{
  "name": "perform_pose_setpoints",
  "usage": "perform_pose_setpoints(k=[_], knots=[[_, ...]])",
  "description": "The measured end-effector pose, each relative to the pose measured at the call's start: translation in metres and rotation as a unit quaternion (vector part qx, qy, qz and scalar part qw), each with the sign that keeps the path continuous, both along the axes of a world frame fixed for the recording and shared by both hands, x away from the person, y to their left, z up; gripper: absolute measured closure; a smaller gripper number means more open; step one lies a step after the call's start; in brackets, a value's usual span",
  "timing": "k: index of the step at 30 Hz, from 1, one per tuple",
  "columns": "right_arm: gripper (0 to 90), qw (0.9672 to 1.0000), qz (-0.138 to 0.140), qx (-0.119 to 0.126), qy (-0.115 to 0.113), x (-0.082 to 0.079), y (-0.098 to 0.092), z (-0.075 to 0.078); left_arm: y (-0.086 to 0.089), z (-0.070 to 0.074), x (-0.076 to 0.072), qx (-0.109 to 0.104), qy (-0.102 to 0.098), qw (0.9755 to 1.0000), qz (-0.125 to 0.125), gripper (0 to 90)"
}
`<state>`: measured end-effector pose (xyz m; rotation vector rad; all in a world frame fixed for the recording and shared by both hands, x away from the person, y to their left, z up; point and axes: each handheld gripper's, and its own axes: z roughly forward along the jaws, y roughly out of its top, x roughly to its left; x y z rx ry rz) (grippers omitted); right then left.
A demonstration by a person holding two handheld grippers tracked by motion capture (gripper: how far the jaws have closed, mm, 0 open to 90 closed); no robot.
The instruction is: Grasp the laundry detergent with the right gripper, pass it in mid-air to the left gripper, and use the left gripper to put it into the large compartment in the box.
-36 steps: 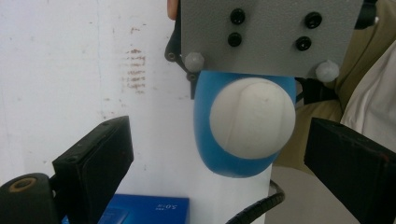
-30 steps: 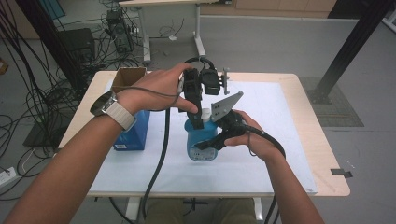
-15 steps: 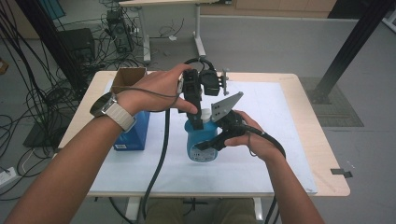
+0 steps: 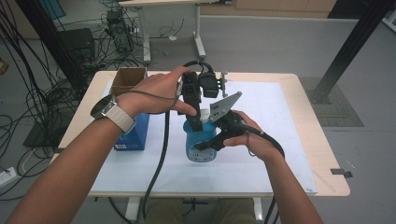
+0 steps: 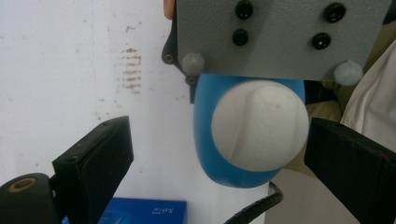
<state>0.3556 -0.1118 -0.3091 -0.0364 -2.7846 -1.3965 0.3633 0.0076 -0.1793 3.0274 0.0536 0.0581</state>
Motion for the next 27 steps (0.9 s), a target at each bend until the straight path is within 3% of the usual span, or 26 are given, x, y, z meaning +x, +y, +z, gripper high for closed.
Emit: perform_pose_setpoints(k=[27], knots=[[43.9,1.0000,-0.001,0.003,0.004,-0.002,0.000,0.000,-0.008,-0.020,-0.002,0.007,0.020,0.9997,-0.015,8.5]])
